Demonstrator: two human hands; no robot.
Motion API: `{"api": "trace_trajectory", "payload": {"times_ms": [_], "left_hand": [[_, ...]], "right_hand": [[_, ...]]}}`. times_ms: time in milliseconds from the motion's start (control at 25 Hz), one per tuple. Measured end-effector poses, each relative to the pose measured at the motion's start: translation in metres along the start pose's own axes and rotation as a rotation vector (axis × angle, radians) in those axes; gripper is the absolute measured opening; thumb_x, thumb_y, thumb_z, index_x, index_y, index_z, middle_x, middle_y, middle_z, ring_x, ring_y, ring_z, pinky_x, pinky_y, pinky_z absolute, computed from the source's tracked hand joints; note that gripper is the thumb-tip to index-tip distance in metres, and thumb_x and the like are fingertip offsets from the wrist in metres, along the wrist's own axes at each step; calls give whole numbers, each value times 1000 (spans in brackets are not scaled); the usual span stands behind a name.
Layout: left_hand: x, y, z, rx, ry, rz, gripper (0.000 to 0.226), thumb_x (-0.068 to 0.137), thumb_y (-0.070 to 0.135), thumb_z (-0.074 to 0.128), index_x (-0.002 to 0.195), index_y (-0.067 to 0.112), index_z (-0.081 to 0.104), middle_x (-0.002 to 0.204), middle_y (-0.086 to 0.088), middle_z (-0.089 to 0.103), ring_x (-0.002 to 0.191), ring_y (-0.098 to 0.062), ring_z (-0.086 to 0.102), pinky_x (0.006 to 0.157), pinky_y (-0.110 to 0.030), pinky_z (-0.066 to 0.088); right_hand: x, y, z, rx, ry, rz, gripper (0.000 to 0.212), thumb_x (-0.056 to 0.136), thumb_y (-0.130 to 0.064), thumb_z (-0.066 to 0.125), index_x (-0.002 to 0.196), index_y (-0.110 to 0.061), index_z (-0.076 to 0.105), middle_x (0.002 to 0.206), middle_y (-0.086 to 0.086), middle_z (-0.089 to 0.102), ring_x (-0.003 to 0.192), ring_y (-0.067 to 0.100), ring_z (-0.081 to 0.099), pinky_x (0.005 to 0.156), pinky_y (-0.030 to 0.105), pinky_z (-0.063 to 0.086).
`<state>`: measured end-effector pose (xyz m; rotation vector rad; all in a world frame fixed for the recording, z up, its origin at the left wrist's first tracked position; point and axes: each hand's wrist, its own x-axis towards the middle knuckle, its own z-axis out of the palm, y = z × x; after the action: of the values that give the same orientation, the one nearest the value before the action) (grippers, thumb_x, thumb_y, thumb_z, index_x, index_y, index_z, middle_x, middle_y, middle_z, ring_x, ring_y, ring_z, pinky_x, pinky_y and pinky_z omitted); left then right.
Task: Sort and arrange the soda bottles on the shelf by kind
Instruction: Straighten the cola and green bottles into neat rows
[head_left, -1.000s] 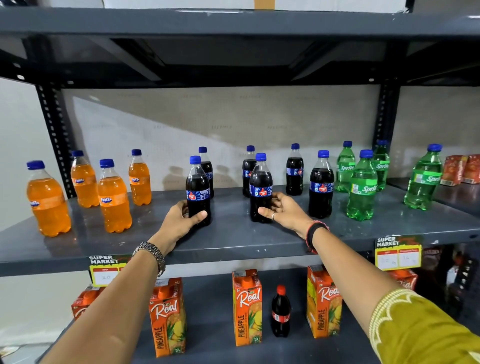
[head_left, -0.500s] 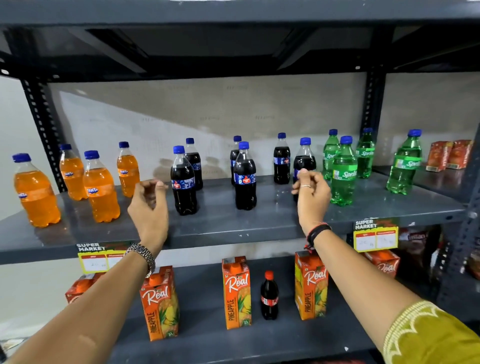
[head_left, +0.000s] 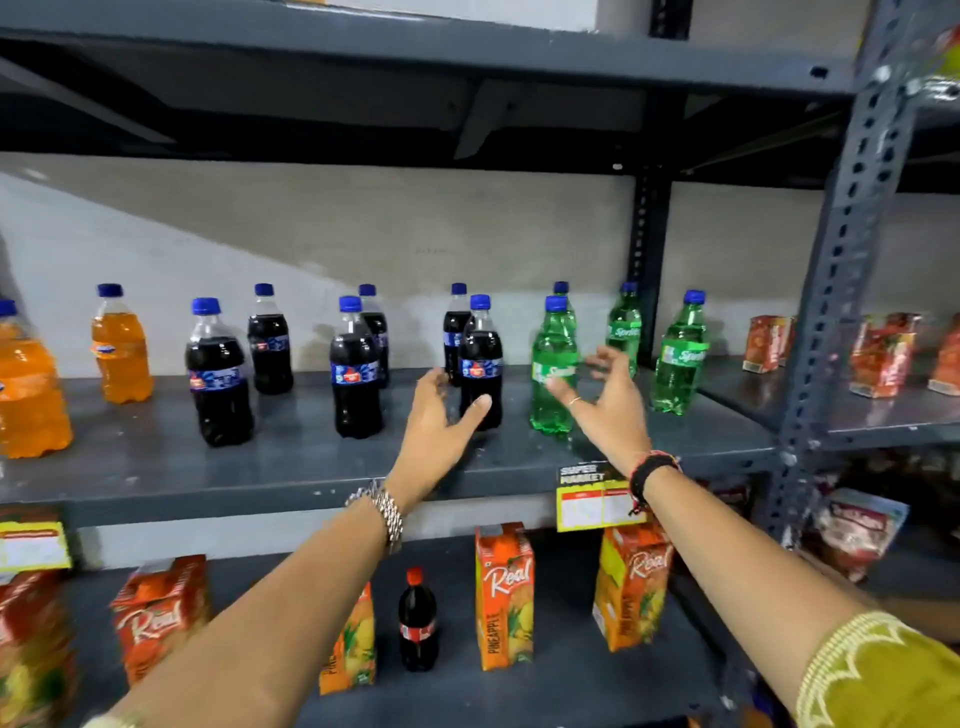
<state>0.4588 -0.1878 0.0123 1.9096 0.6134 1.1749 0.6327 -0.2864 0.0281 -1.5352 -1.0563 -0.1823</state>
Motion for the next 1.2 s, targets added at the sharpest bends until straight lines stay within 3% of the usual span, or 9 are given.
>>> {"api": "trace_trajectory", "payload": {"times_ms": [120,240,440,560,680,840,960,1120,1200], "left_hand": [[29,-3,18,-10,-51,-242,90,75,34,72,142,8,17,139,-5,40,129,-18,39,101,-24,30],[40,-13,20,39,-126,-278,75,69,26,79,132,10,41,129,-2,55,113,-16,53,100,-26,37],[46,-22,17,22,-17,-313,79,56,19,87,125,7,52,119,-6,64,106,-17,61,101,-32,44],[46,-22,17,18,16,-329,79,50,20,90,120,7,56,114,-5,67,102,-15,63,97,-30,46],[47,-23,16,60,17,-330,93,39,33,92,121,10,56,116,-3,66,105,-15,61,100,-33,44],[47,-23,17,86,3,-316,85,52,24,88,127,8,52,125,-6,62,113,-17,57,105,-35,40],[47,-23,18,82,-3,-299,82,57,20,86,129,6,48,130,-8,58,117,-18,54,105,-32,38],[48,-23,18,84,2,-298,83,59,19,85,131,5,47,132,-8,57,119,-19,53,102,-28,38],[49,-23,18,89,-1,-296,82,59,19,85,131,5,47,132,-9,57,119,-19,53,100,-26,38]], "right_hand": [[17,15,-3,-22,-312,143,88,66,-35,81,135,-10,32,126,2,53,116,16,51,98,27,38],[27,34,0,53,-388,192,82,63,-28,83,131,-7,41,132,8,55,118,20,54,94,25,41],[43,49,-8,61,-394,233,87,55,-37,86,127,-10,47,124,3,61,112,19,59,98,32,46],[48,53,-18,63,-383,256,78,59,-32,86,123,-9,49,120,3,62,103,16,60,92,28,46],[50,55,-23,91,-327,264,68,63,-26,84,119,-8,49,109,0,60,90,12,56,85,25,43],[52,59,-23,117,-290,294,64,65,-21,83,116,-7,48,82,-15,50,71,-4,47,82,24,41],[51,62,-24,175,-291,308,61,66,-15,82,116,-9,48,83,-14,49,74,-2,48,83,23,41],[51,64,-25,248,-297,319,59,67,-7,80,118,-5,49,94,-4,57,93,15,57,84,24,43],[51,64,-25,252,-287,320,60,67,-7,80,118,-4,49,90,-7,57,91,13,55,83,23,43]]}}
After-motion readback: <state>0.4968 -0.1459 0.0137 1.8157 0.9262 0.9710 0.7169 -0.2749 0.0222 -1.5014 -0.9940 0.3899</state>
